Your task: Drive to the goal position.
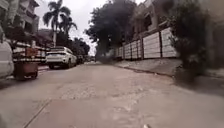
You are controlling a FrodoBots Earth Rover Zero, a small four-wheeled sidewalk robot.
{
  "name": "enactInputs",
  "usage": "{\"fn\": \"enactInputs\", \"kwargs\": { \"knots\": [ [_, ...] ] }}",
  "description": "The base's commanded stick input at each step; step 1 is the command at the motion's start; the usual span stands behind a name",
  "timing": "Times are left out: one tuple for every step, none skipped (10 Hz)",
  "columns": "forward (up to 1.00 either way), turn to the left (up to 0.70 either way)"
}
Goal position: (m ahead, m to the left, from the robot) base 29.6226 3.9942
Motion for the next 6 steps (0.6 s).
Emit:
{"fn": "enactInputs", "kwargs": {
  "knots": [
    [0.70, 0.00],
    [0.70, 0.00],
    [0.70, 0.00],
    [0.70, 0.00],
    [0.70, 0.00],
    [0.70, 0.00]
  ]
}}
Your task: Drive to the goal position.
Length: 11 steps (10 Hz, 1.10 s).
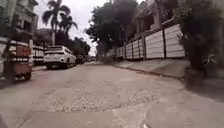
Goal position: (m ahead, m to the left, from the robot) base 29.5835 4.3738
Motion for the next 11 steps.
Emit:
{"fn": "enactInputs", "kwargs": {
  "knots": [
    [0.70, 0.00],
    [0.70, 0.00],
    [0.70, 0.00],
    [0.70, 0.00],
    [0.70, 0.00],
    [0.70, 0.00],
    [0.70, 0.00],
    [0.70, 0.00],
    [0.70, 0.00],
    [0.70, 0.00],
    [0.70, 0.00]
  ]
}}
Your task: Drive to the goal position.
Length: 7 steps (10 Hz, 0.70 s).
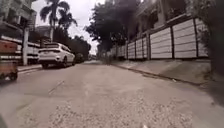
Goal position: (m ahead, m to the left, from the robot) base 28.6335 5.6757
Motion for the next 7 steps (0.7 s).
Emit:
{"fn": "enactInputs", "kwargs": {
  "knots": [
    [0.70, 0.00],
    [0.70, 0.00],
    [0.70, 0.00],
    [0.70, 0.00],
    [0.70, 0.00],
    [0.70, 0.00],
    [0.70, 0.00]
  ]
}}
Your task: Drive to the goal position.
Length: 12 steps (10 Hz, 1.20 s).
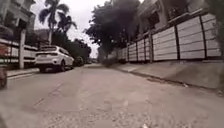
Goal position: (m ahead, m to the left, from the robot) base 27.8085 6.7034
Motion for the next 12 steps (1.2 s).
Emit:
{"fn": "enactInputs", "kwargs": {
  "knots": [
    [0.70, 0.00],
    [0.70, 0.00],
    [0.70, 0.00],
    [0.70, 0.00],
    [0.70, 0.00],
    [0.70, 0.00],
    [0.70, 0.00],
    [0.70, 0.00],
    [0.70, 0.00],
    [0.70, 0.00],
    [0.70, 0.00],
    [0.70, 0.00]
  ]
}}
